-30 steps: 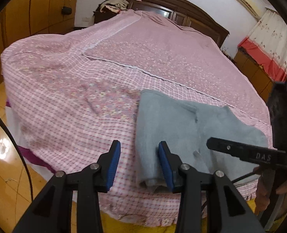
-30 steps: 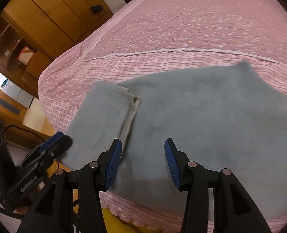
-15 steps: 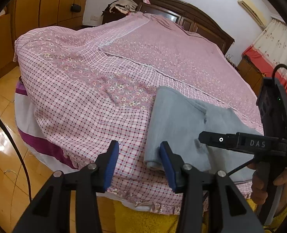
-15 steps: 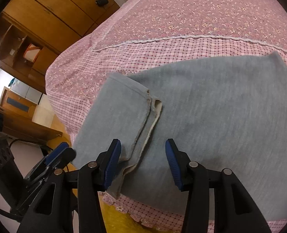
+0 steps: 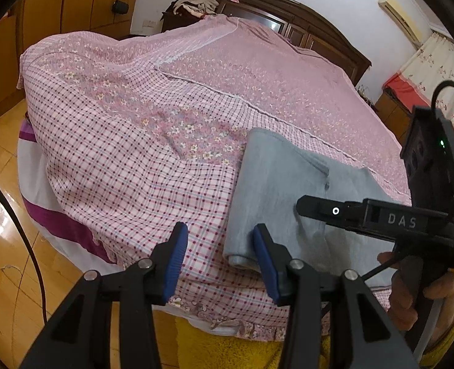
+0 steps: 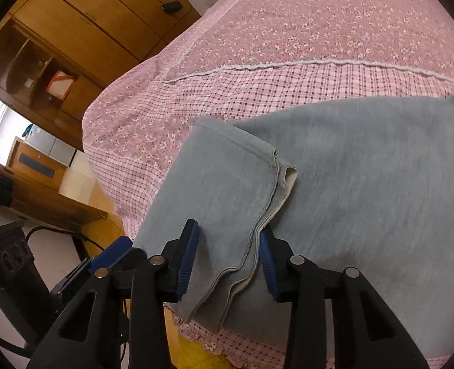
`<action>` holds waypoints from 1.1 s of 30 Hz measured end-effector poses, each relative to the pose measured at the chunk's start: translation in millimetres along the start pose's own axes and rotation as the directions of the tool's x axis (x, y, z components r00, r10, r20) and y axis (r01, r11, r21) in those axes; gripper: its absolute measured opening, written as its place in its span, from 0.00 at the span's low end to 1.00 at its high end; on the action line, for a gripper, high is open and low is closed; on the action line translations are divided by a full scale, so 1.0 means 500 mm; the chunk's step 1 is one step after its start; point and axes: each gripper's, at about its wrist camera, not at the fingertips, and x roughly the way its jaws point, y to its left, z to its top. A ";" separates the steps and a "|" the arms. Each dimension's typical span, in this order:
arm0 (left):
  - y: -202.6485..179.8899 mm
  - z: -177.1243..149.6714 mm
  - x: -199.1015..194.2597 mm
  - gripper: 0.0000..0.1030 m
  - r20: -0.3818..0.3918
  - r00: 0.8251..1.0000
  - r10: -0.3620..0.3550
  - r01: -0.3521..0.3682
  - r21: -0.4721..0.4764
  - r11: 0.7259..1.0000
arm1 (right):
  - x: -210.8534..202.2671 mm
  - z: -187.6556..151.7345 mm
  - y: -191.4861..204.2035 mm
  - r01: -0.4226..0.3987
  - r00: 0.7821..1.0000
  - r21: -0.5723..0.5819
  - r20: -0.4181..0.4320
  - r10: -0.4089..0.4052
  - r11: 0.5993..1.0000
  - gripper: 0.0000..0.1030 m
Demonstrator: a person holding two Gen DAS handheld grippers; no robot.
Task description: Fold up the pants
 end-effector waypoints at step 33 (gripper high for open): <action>-0.016 0.017 -0.046 0.61 0.052 0.999 -0.010 0.008 0.053 0.999 | -0.092 0.016 0.005 -0.099 0.988 -0.014 0.119 0.100 0.995 0.05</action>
